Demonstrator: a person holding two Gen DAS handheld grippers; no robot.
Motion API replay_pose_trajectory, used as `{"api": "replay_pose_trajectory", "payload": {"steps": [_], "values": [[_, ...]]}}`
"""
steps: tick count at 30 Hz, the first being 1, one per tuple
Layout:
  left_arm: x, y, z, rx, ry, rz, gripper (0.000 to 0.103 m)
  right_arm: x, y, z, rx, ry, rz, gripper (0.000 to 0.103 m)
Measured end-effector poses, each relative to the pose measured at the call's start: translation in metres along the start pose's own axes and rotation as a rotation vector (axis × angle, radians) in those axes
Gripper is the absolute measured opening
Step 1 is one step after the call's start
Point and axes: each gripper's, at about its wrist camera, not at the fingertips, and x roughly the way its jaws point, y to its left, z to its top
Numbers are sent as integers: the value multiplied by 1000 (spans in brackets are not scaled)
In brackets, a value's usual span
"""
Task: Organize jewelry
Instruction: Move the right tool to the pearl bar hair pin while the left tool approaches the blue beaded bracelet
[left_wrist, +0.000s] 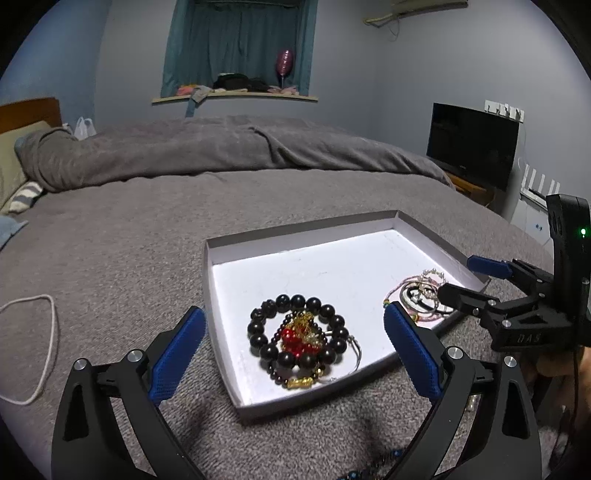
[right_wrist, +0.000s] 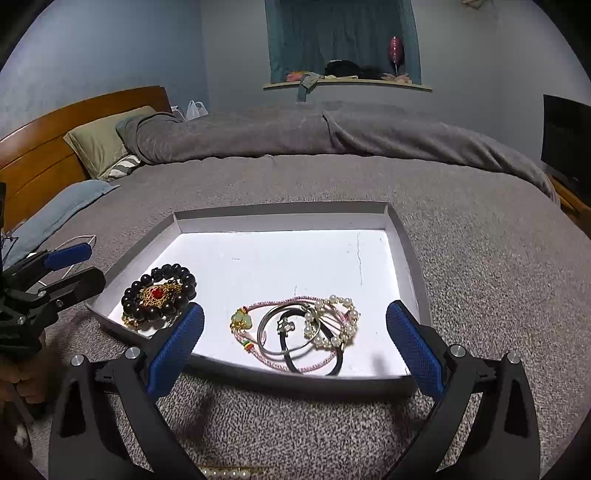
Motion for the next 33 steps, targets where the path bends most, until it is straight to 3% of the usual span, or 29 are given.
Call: {"api": "replay_pose_trajectory", "payload": {"steps": [19,33], "values": [[-44,-21,-36,113,5,13,97,-34,0,-25,-36,-7,17,97],[-54,-30,-64,156,71,-97,97,-44,5,-36,-58,18,36,97]]}}
